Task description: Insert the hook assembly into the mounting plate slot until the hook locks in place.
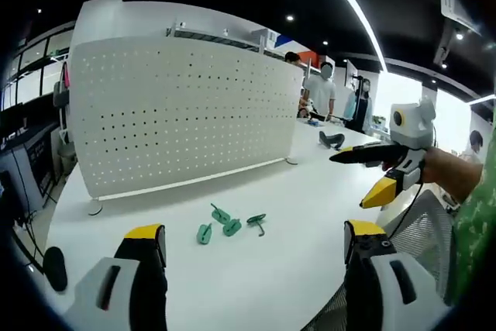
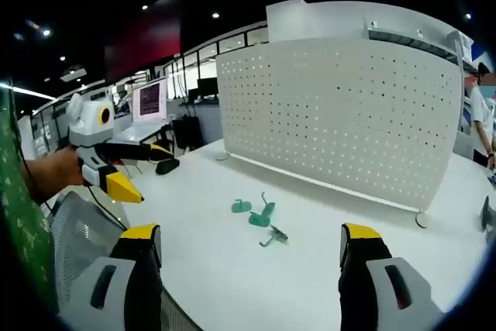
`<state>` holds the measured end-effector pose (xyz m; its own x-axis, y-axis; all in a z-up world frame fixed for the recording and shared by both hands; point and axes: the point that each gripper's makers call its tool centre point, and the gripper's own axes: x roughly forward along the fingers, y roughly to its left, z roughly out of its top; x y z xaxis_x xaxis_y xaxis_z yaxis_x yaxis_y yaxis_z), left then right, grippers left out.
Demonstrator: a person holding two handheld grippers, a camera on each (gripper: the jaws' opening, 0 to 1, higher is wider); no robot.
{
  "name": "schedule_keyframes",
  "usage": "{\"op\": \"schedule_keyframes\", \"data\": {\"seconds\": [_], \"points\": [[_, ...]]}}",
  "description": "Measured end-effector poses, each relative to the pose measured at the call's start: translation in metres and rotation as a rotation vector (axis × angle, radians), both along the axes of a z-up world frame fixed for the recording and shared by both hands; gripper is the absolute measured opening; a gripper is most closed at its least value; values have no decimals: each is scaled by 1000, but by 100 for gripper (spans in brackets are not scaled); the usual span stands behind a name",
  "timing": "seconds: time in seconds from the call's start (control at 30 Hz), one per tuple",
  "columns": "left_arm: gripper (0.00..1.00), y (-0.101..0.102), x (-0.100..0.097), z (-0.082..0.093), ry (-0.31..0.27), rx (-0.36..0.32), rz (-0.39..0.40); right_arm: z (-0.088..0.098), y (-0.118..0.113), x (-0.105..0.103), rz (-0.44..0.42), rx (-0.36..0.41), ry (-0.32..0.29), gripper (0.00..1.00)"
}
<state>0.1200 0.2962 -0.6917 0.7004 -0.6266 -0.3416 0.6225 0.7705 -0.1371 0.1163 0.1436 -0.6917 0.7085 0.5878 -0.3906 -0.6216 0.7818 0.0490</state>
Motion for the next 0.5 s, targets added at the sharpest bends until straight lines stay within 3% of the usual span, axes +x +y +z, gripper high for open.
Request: {"op": "schedule_keyframes", "data": {"seconds": [0.5], "points": [[97, -1, 1, 0, 0, -4, -6, -1, 0, -1, -5, -6, 5, 97]]}}
